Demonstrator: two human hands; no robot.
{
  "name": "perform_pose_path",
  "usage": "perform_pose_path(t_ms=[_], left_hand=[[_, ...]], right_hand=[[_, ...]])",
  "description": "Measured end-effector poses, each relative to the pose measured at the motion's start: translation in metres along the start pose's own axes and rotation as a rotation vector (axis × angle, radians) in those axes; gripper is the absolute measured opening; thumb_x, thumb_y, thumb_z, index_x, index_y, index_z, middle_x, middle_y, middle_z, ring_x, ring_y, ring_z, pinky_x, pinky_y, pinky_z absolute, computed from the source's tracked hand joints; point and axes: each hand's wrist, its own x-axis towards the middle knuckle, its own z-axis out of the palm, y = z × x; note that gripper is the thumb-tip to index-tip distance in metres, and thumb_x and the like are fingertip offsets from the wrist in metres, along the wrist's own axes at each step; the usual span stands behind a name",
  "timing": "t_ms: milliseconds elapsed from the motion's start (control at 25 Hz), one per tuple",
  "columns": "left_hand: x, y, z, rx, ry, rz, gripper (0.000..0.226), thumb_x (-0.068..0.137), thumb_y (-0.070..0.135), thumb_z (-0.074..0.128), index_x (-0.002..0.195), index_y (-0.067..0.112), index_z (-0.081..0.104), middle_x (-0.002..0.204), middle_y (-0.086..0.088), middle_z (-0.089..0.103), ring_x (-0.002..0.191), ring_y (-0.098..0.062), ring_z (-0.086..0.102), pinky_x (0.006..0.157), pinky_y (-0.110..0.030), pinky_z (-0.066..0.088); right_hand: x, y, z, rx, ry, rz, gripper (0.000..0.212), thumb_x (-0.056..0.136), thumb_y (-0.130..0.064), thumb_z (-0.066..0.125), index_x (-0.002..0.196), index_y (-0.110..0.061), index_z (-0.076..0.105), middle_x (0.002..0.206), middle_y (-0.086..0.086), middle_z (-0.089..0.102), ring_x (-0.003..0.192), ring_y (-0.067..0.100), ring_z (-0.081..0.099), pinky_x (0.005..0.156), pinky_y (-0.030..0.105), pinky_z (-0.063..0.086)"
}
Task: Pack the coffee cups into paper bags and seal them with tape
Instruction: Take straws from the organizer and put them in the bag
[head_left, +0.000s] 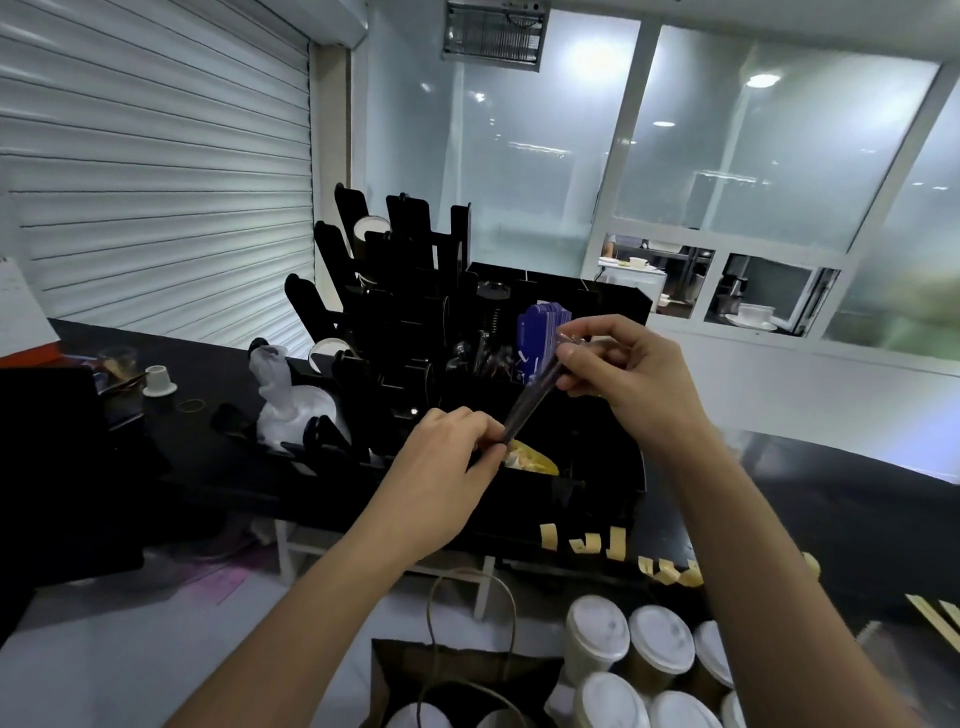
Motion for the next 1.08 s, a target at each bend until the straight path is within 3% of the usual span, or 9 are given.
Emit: perform_pose_path(t_ms=[120, 200, 280, 440, 600, 760, 960, 1080], left_hand=[[-0.011, -0.002, 0.002, -0.099, -0.018, -0.042, 0.016, 0.102, 0.028, 0.053, 0.112, 0.030, 0.066, 0.106, 0.019, 0.059, 0.108, -0.002, 0.050, 0.093, -0.023, 0.045], [-0.020, -0.006, 0.006, -0.172, -0.046, -0.053, 0.015, 0.102, 0.028, 0.054, 0.109, 0.033, 0.067, 0.106, 0.019, 0.061, 0.108, -0.002, 0.053, 0.093, -0.026, 0.048], [-0.028, -0.011, 0.012, -0.202, -0.081, -0.055, 0.016, 0.101, 0.028, 0.055, 0.110, 0.033, 0.068, 0.106, 0.019, 0.063, 0.108, -0.002, 0.055, 0.092, -0.025, 0.048], [-0.050, -0.012, 0.021, -0.244, -0.142, -0.056, 0.018, 0.101, 0.024, 0.056, 0.113, 0.025, 0.070, 0.106, 0.017, 0.065, 0.102, 0.008, 0.056, 0.084, -0.008, 0.044], [-0.070, -0.015, 0.027, -0.251, -0.187, -0.026, 0.024, 0.100, 0.023, 0.059, 0.121, 0.025, 0.068, 0.108, 0.020, 0.065, 0.104, 0.010, 0.057, 0.088, -0.009, 0.046], [-0.091, -0.038, 0.029, -0.128, -0.157, -0.047, 0.029, 0.101, 0.032, 0.055, 0.129, 0.037, 0.058, 0.109, 0.027, 0.058, 0.111, 0.007, 0.048, 0.088, -0.013, 0.041], [-0.124, -0.071, 0.035, 0.125, -0.202, -0.045, 0.015, 0.098, 0.033, 0.056, 0.111, 0.037, 0.062, 0.107, 0.023, 0.056, 0.113, -0.005, 0.047, 0.095, -0.030, 0.039], [-0.140, -0.084, 0.046, 0.285, -0.252, -0.025, 0.010, 0.097, 0.032, 0.058, 0.103, 0.036, 0.064, 0.111, 0.019, 0.063, 0.123, -0.008, 0.042, 0.102, -0.033, 0.027]], right_hand=[[-0.020, 0.013, 0.007, 0.173, -0.022, 0.101, 0.032, 0.088, -0.017, 0.074, 0.118, -0.009, 0.070, 0.099, 0.011, 0.077, 0.091, 0.022, 0.074, 0.086, 0.035, 0.060], [-0.037, 0.026, 0.009, 0.150, -0.057, 0.118, 0.034, 0.086, -0.021, 0.073, 0.119, -0.010, 0.071, 0.105, 0.010, 0.077, 0.097, 0.023, 0.074, 0.090, 0.037, 0.060], [-0.053, 0.041, 0.013, 0.067, -0.097, 0.106, 0.030, 0.088, -0.021, 0.073, 0.117, -0.011, 0.073, 0.105, 0.008, 0.077, 0.099, 0.025, 0.074, 0.092, 0.040, 0.059], [-0.081, 0.056, 0.018, 0.035, -0.134, 0.088, 0.022, 0.090, -0.014, 0.072, 0.110, -0.007, 0.074, 0.097, 0.010, 0.077, 0.092, 0.024, 0.073, 0.087, 0.037, 0.059], [-0.103, 0.062, 0.022, 0.070, -0.117, 0.105, 0.007, 0.089, -0.012, 0.073, 0.097, -0.012, 0.074, 0.090, 0.009, 0.077, 0.084, 0.023, 0.072, 0.085, 0.039, 0.060], [-0.125, 0.071, 0.017, 0.047, -0.049, 0.104, 0.012, 0.091, -0.009, 0.072, 0.102, -0.003, 0.072, 0.091, 0.010, 0.076, 0.084, 0.022, 0.072, 0.082, 0.032, 0.058], [-0.152, 0.086, 0.008, 0.019, -0.006, 0.176, 0.006, 0.090, -0.008, 0.073, 0.094, -0.005, 0.071, 0.095, 0.010, 0.077, 0.084, 0.021, 0.073, 0.084, 0.033, 0.059], [-0.165, 0.100, 0.010, -0.076, -0.016, 0.190, 0.005, 0.089, -0.009, 0.075, 0.091, -0.006, 0.072, 0.091, 0.009, 0.077, 0.084, 0.019, 0.075, 0.080, 0.027, 0.058]])
